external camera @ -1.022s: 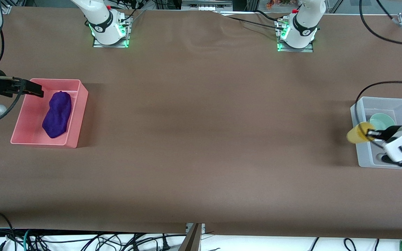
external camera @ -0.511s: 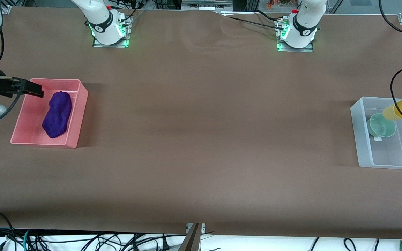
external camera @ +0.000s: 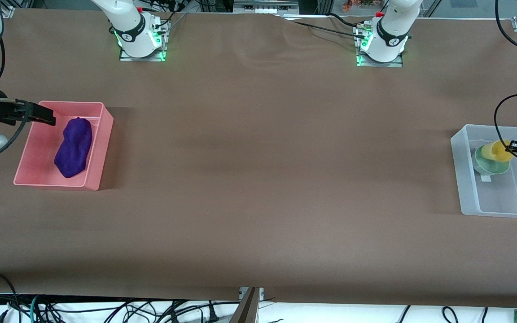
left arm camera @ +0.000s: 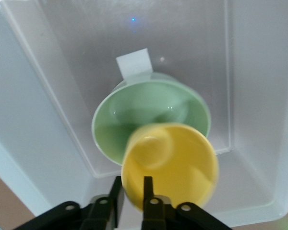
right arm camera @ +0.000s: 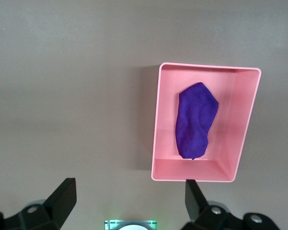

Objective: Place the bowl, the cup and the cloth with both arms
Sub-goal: 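Lift the yellow cup and lower it into the green bowl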

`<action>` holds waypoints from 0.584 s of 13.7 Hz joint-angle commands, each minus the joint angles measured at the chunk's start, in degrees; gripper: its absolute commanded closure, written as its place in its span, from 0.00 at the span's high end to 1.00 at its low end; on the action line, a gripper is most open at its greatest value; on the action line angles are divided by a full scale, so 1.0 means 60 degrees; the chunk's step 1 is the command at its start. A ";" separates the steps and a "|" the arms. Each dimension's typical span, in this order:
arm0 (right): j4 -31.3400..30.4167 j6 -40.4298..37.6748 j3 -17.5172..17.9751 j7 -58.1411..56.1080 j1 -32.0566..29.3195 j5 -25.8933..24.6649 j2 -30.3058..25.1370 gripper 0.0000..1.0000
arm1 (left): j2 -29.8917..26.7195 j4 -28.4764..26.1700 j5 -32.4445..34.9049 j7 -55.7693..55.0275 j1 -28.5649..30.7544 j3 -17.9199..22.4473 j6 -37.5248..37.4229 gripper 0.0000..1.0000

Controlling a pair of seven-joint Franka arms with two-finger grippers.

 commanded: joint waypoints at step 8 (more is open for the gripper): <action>0.0189 -0.0035 0.0004 0.0012 -0.0017 -0.0108 0.0051 1.00 | -0.1623 0.1276 -0.0670 0.0627 -0.0060 -0.2924 -0.2210 1.00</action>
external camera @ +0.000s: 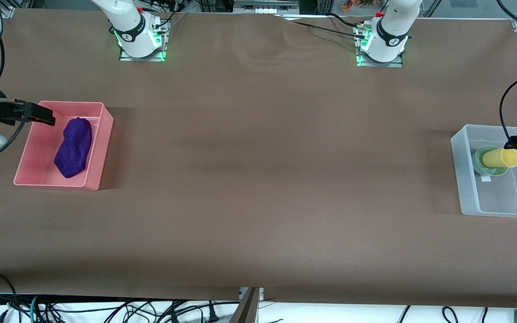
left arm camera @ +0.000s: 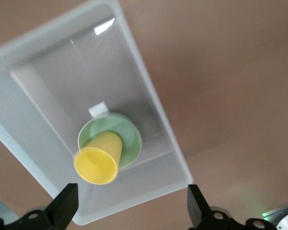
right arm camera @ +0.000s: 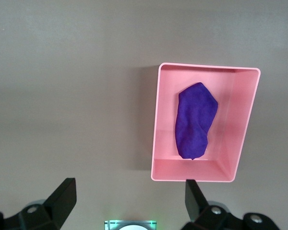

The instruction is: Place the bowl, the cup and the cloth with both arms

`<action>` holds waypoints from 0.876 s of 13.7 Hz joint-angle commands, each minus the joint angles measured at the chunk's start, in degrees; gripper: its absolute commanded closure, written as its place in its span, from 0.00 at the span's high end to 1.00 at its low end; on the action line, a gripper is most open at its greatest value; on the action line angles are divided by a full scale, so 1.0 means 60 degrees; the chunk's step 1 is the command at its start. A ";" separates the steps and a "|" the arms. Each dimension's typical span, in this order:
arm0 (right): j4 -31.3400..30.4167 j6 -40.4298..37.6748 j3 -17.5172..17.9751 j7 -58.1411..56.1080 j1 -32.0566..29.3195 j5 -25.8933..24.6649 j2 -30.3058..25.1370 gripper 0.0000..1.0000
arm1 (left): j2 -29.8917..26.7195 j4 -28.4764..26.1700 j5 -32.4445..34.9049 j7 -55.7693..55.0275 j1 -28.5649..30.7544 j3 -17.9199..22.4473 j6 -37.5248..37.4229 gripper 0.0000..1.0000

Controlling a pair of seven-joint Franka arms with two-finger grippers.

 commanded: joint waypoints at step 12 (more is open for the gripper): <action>0.0184 -0.0040 0.0016 -0.0018 -0.0040 -0.0106 0.0051 1.00 | -0.2123 0.0238 -0.2301 -0.4446 -0.2074 -0.0836 -0.1049 1.00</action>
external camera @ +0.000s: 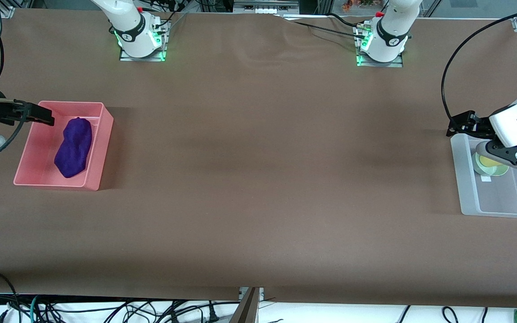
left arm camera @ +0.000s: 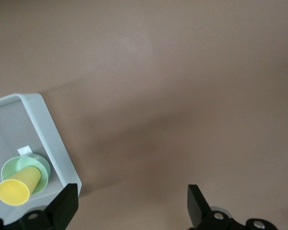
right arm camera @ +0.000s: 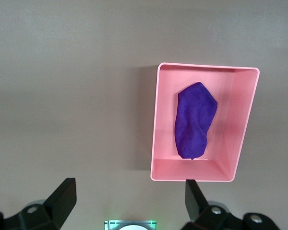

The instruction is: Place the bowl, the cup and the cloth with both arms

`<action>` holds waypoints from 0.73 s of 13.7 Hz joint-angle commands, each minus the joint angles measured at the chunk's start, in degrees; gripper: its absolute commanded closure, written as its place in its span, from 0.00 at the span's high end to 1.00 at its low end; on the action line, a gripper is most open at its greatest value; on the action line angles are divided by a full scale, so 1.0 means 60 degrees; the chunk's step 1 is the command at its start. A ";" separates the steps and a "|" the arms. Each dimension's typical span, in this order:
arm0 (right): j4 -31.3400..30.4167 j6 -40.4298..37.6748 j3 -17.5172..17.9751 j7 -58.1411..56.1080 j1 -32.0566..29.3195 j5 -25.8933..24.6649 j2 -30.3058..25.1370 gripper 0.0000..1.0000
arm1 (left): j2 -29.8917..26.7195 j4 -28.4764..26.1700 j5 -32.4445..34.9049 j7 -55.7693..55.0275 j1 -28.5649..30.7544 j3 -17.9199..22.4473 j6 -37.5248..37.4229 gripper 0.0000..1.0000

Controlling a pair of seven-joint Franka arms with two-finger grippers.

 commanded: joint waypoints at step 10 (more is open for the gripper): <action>0.0182 -0.0040 0.0021 -0.0047 -0.0044 -0.0104 0.0048 1.00 | -0.3585 -0.3674 -0.2333 -0.1303 -0.6507 0.7717 0.2732 1.00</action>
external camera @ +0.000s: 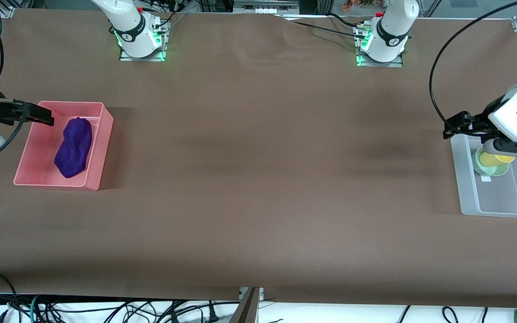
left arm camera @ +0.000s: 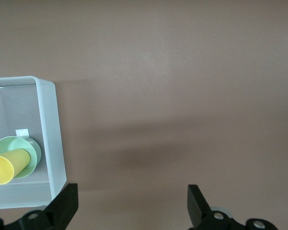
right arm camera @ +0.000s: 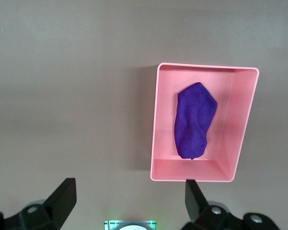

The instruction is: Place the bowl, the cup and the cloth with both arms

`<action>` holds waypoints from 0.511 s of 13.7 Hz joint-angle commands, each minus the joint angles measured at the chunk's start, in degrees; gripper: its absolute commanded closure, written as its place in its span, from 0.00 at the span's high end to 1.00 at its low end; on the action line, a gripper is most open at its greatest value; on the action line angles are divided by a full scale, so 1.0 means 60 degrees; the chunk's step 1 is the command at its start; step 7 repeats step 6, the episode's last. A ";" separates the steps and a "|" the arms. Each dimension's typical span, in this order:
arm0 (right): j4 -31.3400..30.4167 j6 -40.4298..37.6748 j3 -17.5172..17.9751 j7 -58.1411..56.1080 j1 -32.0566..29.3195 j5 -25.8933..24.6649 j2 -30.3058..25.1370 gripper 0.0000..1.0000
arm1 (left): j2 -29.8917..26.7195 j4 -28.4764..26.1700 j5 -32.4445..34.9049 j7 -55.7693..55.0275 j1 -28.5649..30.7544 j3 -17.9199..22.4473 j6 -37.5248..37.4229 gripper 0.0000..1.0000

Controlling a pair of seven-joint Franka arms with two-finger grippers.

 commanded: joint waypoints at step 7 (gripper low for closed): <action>0.0176 -0.0028 0.0014 -0.0062 -0.0055 -0.0103 0.0059 1.00 | -0.1229 -0.1687 -0.0198 -0.0314 -0.0582 0.0534 0.0858 1.00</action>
